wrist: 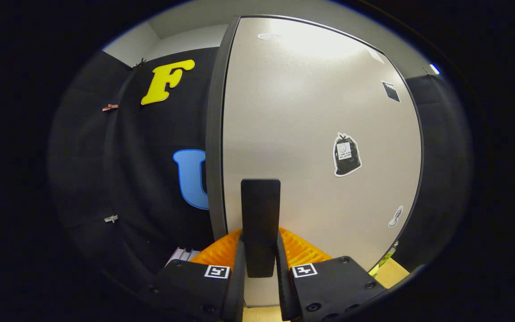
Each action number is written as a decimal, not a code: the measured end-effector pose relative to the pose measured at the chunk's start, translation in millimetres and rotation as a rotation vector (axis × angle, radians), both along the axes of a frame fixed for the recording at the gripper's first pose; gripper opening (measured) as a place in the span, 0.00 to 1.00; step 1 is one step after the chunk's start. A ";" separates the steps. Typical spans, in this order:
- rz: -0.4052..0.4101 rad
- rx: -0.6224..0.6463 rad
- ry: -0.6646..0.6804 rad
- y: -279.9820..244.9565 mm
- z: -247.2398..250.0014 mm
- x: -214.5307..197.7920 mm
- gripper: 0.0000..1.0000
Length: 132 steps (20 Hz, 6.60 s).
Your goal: Open the shoe cabinet door, grab the shoes and put them into the shoe cabinet, then close the shoe cabinet door.
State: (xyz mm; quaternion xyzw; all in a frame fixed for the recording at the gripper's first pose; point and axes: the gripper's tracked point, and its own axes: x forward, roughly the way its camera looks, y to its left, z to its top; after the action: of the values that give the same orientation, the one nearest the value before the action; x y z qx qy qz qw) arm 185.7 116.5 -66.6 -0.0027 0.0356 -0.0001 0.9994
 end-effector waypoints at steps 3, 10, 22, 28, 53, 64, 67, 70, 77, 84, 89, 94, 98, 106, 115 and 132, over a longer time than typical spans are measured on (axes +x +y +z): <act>-0.005 0.031 0.004 -0.9 -1.1 -0.5 0.23; 0.035 0.039 0.008 -0.1 1.2 -17.7 0.23; 0.182 0.076 0.013 -7.0 12.2 -69.2 0.23; 0.280 0.087 0.027 -16.4 16.2 -95.0 0.23; 0.234 0.112 0.035 -64.0 19.3 -123.9 0.22; 0.058 0.100 0.022 -101.0 21.6 -137.7 0.21; 0.032 0.088 -0.026 -107.5 30.4 -134.8 0.21; 0.032 0.079 -0.046 -106.7 32.5 -135.7 0.21; 0.082 0.069 0.026 -97.9 14.2 -144.8 0.21; 0.153 0.080 0.193 -77.1 -23.2 -158.4 0.21; 0.198 0.078 0.368 -66.5 -59.3 -176.8 0.21; 0.197 0.078 0.588 -64.1 -97.0 -208.4 0.21; 0.201 0.043 0.764 -67.3 -126.9 -230.4 0.21; 0.158 0.054 0.946 -72.4 -178.8 -242.9 0.19; 0.165 0.063 0.932 -65.0 -207.2 -228.2 0.20; 0.145 -0.020 0.638 -66.2 -225.3 -171.8 0.18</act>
State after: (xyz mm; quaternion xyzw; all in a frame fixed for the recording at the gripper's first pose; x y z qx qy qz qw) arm 13.9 50.3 -291.9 -0.0148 0.3464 0.0713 0.9353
